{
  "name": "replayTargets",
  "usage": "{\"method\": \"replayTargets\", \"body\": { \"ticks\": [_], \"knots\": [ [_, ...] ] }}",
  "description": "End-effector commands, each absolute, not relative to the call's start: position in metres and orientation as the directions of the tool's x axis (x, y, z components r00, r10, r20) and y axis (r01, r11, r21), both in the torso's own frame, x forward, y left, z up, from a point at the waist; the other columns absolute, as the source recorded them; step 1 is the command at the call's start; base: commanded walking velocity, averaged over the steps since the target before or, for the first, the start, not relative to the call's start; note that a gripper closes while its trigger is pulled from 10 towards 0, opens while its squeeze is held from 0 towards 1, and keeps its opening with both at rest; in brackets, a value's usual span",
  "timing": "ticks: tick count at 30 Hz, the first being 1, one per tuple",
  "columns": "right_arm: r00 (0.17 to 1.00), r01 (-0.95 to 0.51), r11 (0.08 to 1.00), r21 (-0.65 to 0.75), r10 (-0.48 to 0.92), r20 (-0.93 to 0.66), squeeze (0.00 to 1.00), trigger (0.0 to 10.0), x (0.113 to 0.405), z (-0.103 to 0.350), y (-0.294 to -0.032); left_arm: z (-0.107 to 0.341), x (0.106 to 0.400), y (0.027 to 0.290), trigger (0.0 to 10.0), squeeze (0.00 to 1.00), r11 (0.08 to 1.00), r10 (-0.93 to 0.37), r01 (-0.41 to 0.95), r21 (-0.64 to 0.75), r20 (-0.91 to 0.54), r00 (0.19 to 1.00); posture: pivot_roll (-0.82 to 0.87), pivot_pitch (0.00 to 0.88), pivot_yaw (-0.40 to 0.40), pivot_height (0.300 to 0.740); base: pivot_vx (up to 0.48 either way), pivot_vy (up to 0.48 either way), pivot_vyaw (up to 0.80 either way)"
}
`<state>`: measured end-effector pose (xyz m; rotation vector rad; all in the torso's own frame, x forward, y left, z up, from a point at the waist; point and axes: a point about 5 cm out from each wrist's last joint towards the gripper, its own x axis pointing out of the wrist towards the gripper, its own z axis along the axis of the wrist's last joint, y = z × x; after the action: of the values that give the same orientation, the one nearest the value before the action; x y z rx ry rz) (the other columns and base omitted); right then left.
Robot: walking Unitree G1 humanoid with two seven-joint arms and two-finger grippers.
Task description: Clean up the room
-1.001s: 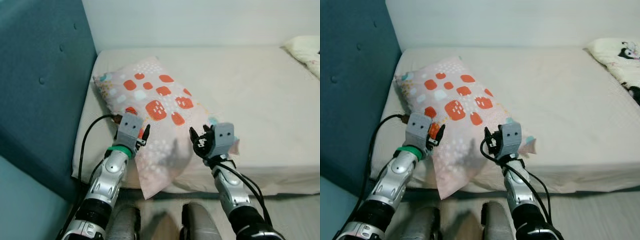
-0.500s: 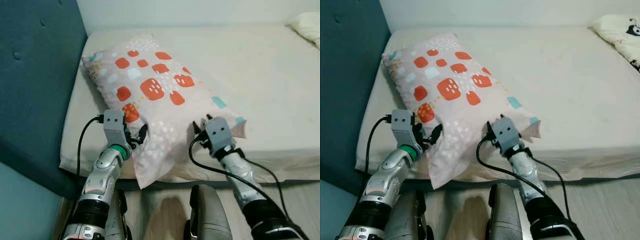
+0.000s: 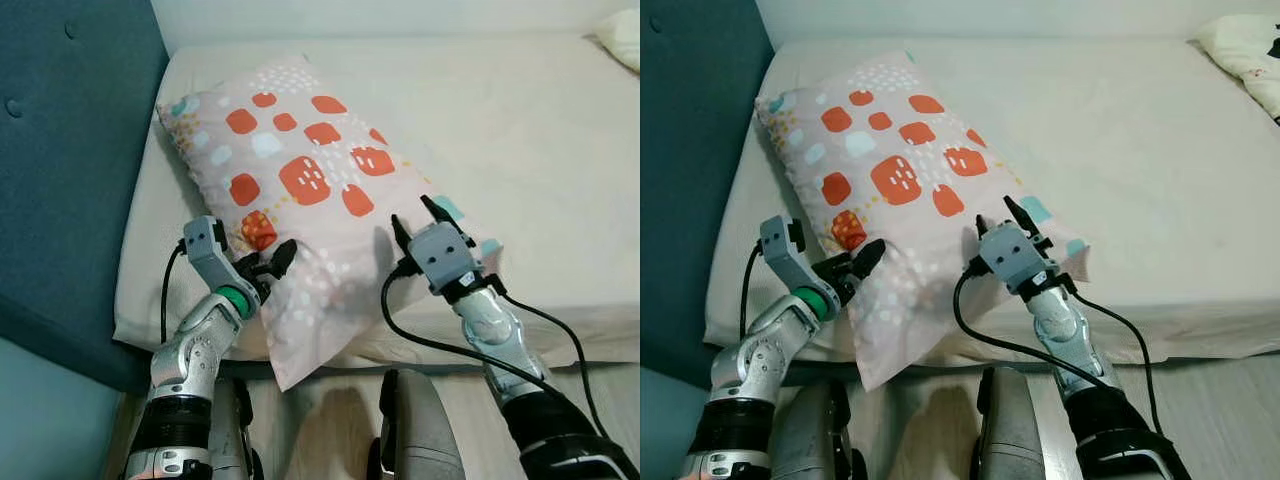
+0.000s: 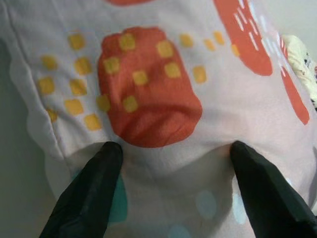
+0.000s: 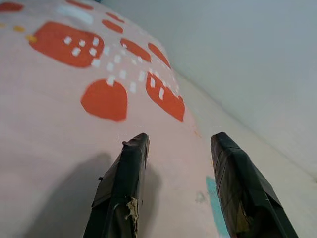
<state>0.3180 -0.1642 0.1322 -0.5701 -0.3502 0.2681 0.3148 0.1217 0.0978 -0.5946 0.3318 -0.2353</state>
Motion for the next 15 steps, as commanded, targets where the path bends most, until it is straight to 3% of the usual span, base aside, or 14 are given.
{"method": "replayTargets", "body": {
  "ticks": [1,7,10,11,12,14,15],
  "knots": [
    [0.911,-0.151,0.808,-0.569,0.338,0.238,0.0,10.0,0.316,0.13,-0.166,0.079,0.308,0.12,10.0,1.0,0.812,-0.297,0.063,-0.58,-0.319,0.9,-0.02,0.084,0.034,0.579,0.0,0.0,0.0],
    [0.907,-0.135,0.82,-0.557,0.328,0.264,0.0,10.0,0.317,0.137,-0.168,0.061,0.311,0.108,10.0,1.0,0.856,-0.249,0.015,-0.516,-0.387,0.888,-0.02,0.087,0.029,0.579,0.0,0.0,0.0],
    [0.904,-0.137,0.82,-0.555,0.333,0.268,0.0,10.0,0.316,0.138,-0.165,0.061,0.312,0.09,10.0,1.0,0.79,-0.355,0.066,-0.61,-0.366,0.86,-0.03,0.086,0.022,0.579,0.0,0.0,0.0],
    [0.903,-0.142,0.821,-0.552,0.336,0.268,0.0,10.0,0.315,0.138,-0.164,0.063,0.313,0.08,10.0,0.0,0.735,-0.413,0.083,-0.673,-0.347,0.842,-0.03,0.086,0.022,0.579,0.0,0.0,0.0],
    [0.903,-0.142,0.821,-0.552,0.336,0.268,0.0,10.0,0.315,0.138,-0.164,0.063,0.313,0.08,10.0,0.0,0.735,-0.413,0.083,-0.673,-0.347,0.842,-0.03,0.086,0.022,0.579,0.0,0.0,0.0],
    [0.899,-0.156,0.822,-0.548,0.349,0.267,0.0,10.0,0.314,0.138,-0.159,0.068,0.315,0.064,10.0,0.0,0.618,-0.499,0.093,-0.781,-0.298,0.814,-0.05,0.086,0.022,0.579,0.0,0.0,0.0],
    [0.899,-0.156,0.822,-0.548,0.349,0.267,0.0,10.0,0.314,0.138,-0.159,0.068,0.315,0.064,10.0,0.0,0.618,-0.499,0.093,-0.781,-0.298,0.814,-0.05,0.086,0.022,0.579,0.0,0.0,0.0]
  ]
}}
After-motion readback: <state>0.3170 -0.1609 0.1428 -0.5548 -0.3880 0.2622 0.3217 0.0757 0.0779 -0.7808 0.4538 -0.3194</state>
